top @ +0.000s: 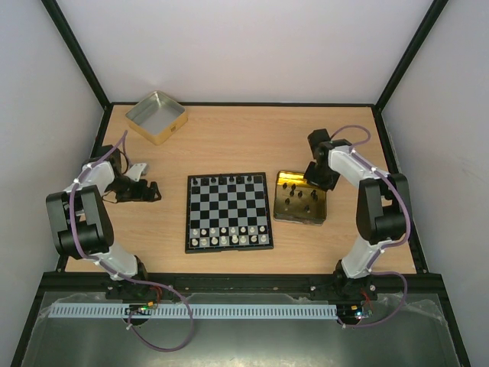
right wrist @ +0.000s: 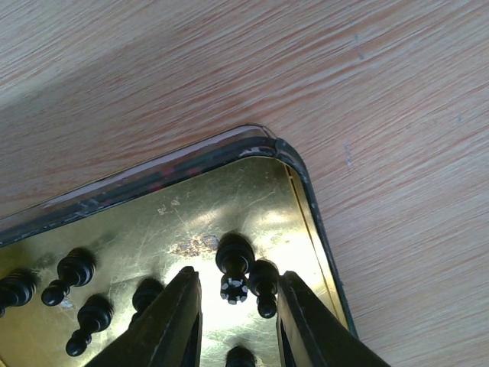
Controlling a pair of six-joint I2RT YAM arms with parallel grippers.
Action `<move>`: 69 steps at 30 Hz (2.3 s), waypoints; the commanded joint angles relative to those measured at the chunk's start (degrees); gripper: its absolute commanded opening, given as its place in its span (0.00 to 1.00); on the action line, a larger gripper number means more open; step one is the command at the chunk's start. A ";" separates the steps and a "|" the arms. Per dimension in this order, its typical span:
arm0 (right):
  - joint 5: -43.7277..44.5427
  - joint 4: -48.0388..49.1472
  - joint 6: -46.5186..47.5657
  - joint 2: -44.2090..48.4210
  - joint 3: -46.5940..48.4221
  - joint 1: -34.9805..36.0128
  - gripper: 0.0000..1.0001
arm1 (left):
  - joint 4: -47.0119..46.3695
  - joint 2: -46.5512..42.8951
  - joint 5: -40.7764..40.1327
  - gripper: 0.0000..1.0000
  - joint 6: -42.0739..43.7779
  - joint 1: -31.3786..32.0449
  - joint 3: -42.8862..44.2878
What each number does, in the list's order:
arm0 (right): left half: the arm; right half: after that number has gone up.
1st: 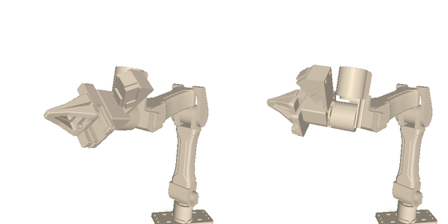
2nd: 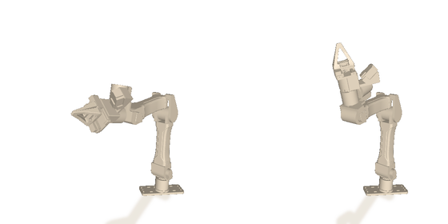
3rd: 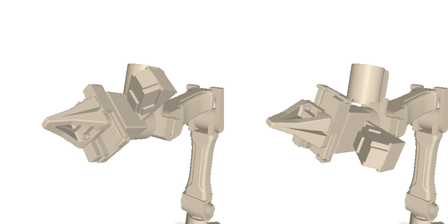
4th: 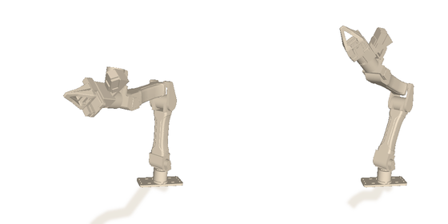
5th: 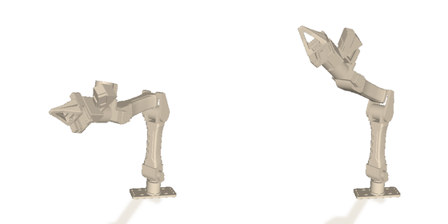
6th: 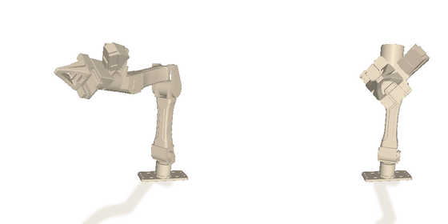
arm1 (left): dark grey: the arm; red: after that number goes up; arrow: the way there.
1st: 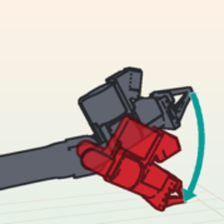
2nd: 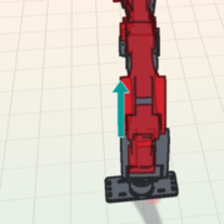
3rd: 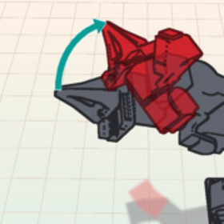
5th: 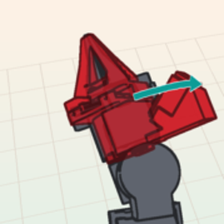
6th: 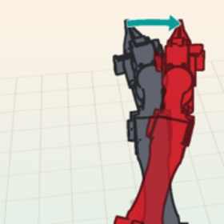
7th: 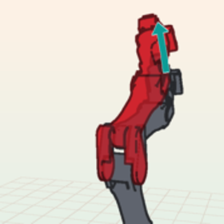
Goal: Set up the chess pieces on the board
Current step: Pick up the chess piece from the storage box.
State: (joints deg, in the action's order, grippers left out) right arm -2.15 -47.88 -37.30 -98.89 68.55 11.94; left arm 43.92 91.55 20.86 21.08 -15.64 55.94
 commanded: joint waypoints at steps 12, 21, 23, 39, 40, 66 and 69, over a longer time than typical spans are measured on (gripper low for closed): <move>-1.80 2.33 2.21 -2.44 -1.60 -0.78 0.23 | 0.02 0.78 -0.20 0.97 -0.56 0.32 0.70; -2.30 2.69 2.59 -2.97 -2.28 -1.05 0.22 | -0.83 1.32 0.04 0.97 -1.08 0.27 0.33; -2.66 2.82 2.65 -3.12 -2.54 -0.98 0.21 | -1.02 1.35 0.14 0.97 -1.20 0.28 0.16; -2.24 2.41 3.63 -3.29 -2.28 -1.06 0.08 | -1.37 1.36 0.03 0.97 -0.89 0.28 -0.07; -1.98 2.17 3.64 -2.91 -1.94 -1.05 0.08 | -1.38 1.35 0.10 0.97 -0.91 0.32 -0.09; 0.13 -11.16 5.05 -9.30 25.95 12.93 0.06 | -1.55 1.27 0.41 0.97 -0.87 0.30 -0.22; -1.15 -11.40 5.48 -11.97 28.34 14.60 0.07 | -1.58 1.10 0.23 0.97 -0.95 0.31 -0.23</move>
State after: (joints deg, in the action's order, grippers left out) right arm -2.74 -54.48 -33.08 -107.18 94.04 25.08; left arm 41.74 92.47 20.56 20.32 -15.64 55.92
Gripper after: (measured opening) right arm 0.068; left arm 0.968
